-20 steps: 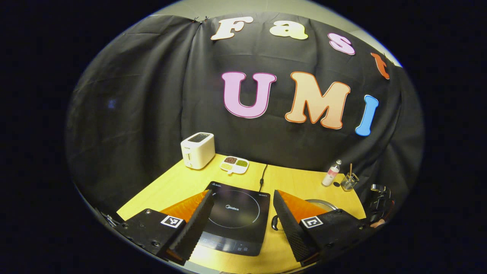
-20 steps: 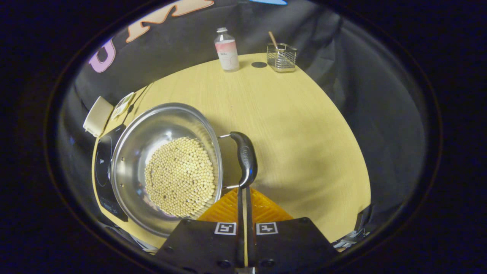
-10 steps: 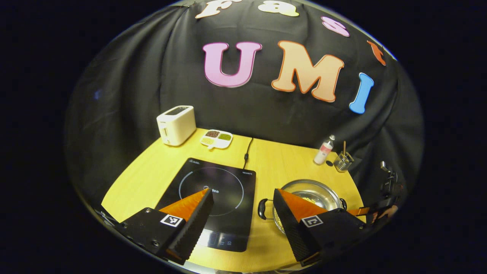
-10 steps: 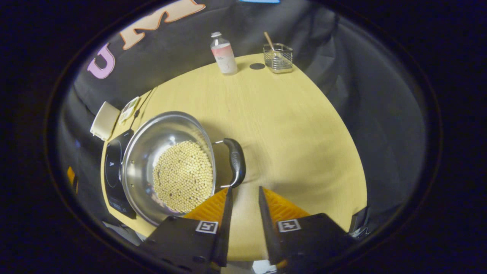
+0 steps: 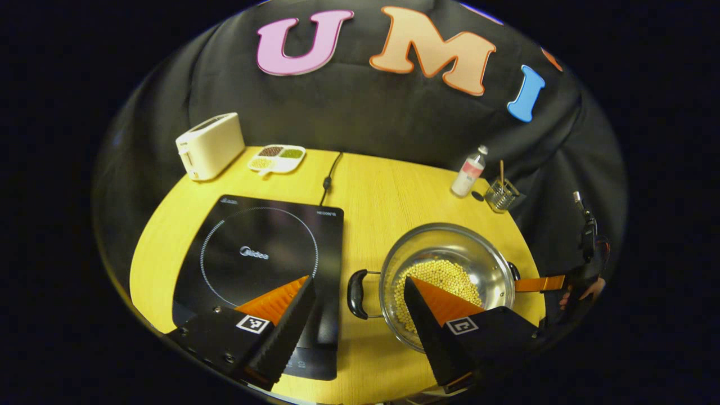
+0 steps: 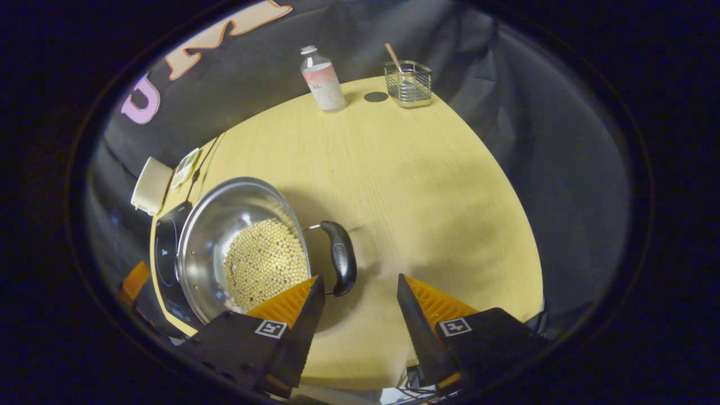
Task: First push the handle of the pot to place it horizontally, then grasp the pot with both hands and set it on the induction cooktop.
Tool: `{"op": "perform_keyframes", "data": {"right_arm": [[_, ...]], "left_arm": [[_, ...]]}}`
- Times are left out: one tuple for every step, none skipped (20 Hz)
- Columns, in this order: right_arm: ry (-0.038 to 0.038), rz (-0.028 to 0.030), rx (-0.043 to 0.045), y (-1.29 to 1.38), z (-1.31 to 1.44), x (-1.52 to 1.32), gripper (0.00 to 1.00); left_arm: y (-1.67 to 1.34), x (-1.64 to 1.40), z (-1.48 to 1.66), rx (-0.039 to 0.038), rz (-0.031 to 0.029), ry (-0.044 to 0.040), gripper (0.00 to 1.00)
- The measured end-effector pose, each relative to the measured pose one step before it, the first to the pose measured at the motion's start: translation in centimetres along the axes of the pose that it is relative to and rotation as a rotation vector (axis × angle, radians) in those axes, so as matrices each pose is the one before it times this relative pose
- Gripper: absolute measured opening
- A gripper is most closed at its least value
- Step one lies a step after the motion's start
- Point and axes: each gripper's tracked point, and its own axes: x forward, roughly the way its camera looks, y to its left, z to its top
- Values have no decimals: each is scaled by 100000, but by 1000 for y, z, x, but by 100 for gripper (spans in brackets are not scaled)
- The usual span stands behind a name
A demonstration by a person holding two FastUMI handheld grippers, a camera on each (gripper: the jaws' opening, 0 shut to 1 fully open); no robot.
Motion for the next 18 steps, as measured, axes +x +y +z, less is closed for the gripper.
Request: {"op": "perform_keyframes", "data": {"right_arm": [[282,616,753,12,193,-41,79],[-122,564,682,154,72,-52,78],[152,420,459,28,104,19,78],[133,278,501,103,234,-32,78],[-6,228,458,75,223,67,78],[73,217,387,63,274,63,78],[-30,461,377,125,340,21,78],[-86,2552,1230,660,385,-189,82],[468,2674,1928,737,214,-117,83],[-47,1946,817,540,62,86,79],[758,509,-674,415,9,196,81],[726,261,-1479,193,-171,343,84],[886,-380,-1811,122,-81,429,84],[1101,-820,-1694,89,-171,484,84],[659,-462,-1364,-50,-110,364,84],[648,-211,-968,123,-14,270,92],[670,-14,-942,111,5,373,84],[544,78,-972,72,-39,293,84]], "left_arm": [[-209,640,-515,-435,-302,2949,98],[-200,744,-360,-308,-474,2021,97],[-60,550,-180,-339,-92,1837,98],[-12,673,-116,-191,106,1579,97],[106,460,-115,38,319,1482,97],[58,316,-173,148,441,1470,98],[146,302,-59,214,671,1255,100],[127,212,-156,214,573,1232,98],[60,252,-119,115,455,1113,98],[10,264,-188,11,148,1147,98],[4,96,-145,-129,137,909,98],[-66,178,-150,-184,47,729,98],[-44,140,-127,-159,-39,714,97],[-12,136,-129,-60,19,738,97],[-20,118,-96,-3,145,873,98],[-135,197,-139,-235,146,534,98],[-56,187,-123,-471,-174,673,98],[-59,144,-249,-721,-286,813,98]]}}
